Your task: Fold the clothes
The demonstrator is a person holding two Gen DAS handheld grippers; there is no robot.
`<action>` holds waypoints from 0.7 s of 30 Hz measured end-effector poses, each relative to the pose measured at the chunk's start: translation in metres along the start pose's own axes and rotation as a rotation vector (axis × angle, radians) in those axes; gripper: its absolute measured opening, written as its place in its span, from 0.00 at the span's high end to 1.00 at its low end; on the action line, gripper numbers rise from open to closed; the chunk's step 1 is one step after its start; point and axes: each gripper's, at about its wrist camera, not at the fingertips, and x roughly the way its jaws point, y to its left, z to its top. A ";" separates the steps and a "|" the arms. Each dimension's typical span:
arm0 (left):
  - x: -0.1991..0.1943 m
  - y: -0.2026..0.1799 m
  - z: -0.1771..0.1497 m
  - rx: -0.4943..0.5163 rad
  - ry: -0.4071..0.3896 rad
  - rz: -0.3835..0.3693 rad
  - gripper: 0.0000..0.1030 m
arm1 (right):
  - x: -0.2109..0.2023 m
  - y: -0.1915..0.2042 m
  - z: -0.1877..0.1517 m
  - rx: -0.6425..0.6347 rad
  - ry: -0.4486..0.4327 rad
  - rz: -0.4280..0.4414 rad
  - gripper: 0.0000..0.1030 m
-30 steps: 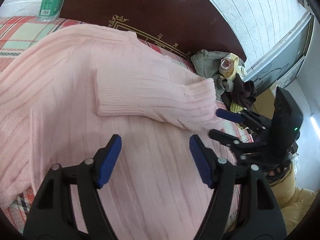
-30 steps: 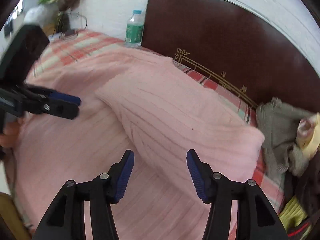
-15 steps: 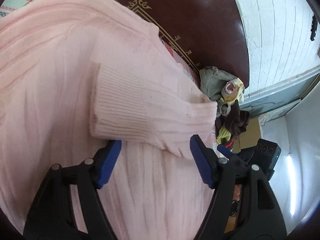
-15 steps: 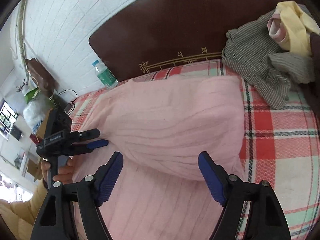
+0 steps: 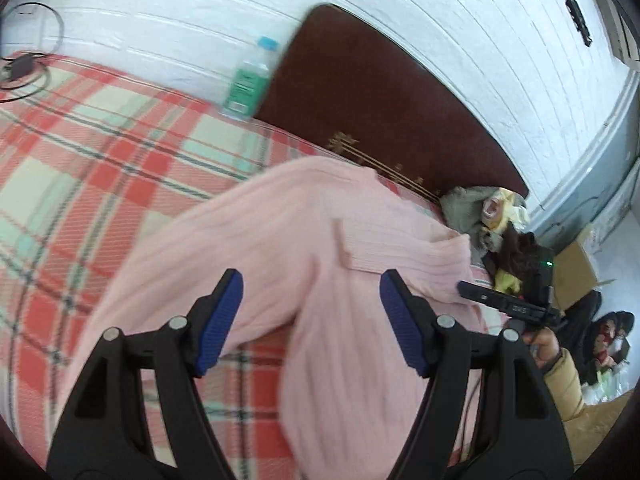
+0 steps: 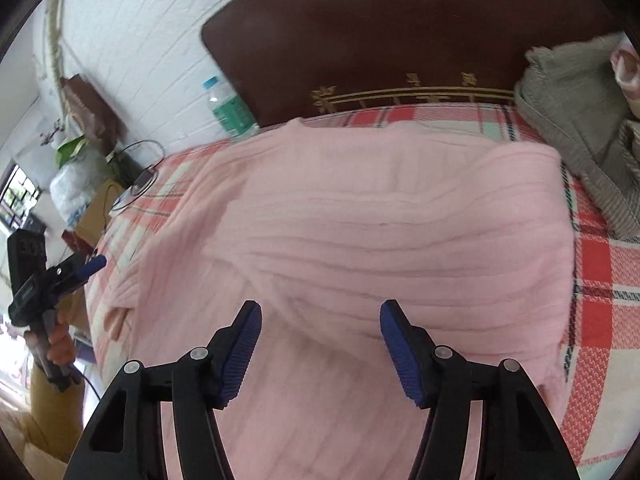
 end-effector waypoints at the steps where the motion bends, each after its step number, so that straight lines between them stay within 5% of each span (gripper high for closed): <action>1: -0.013 0.014 -0.002 -0.008 -0.016 0.054 0.30 | 0.001 0.012 -0.002 -0.034 0.009 0.018 0.38; 6: -0.044 0.066 -0.031 -0.015 0.022 0.251 0.30 | 0.012 0.075 -0.009 -0.178 0.058 0.148 0.37; 12: -0.031 0.092 -0.068 0.039 0.139 0.338 0.30 | 0.014 0.149 -0.018 -0.354 0.103 0.286 0.27; 16: -0.012 0.103 -0.073 0.073 0.172 0.353 0.32 | 0.028 0.183 -0.025 -0.417 0.141 0.278 0.26; 17: -0.010 0.102 -0.071 0.091 0.161 0.364 0.38 | 0.031 0.189 -0.027 -0.425 0.152 0.273 0.25; 19: -0.009 0.102 -0.064 0.104 0.157 0.363 0.86 | 0.040 0.200 -0.032 -0.438 0.180 0.253 0.25; 21: -0.010 0.100 -0.053 0.124 0.138 0.400 0.88 | 0.047 0.208 -0.037 -0.451 0.201 0.238 0.25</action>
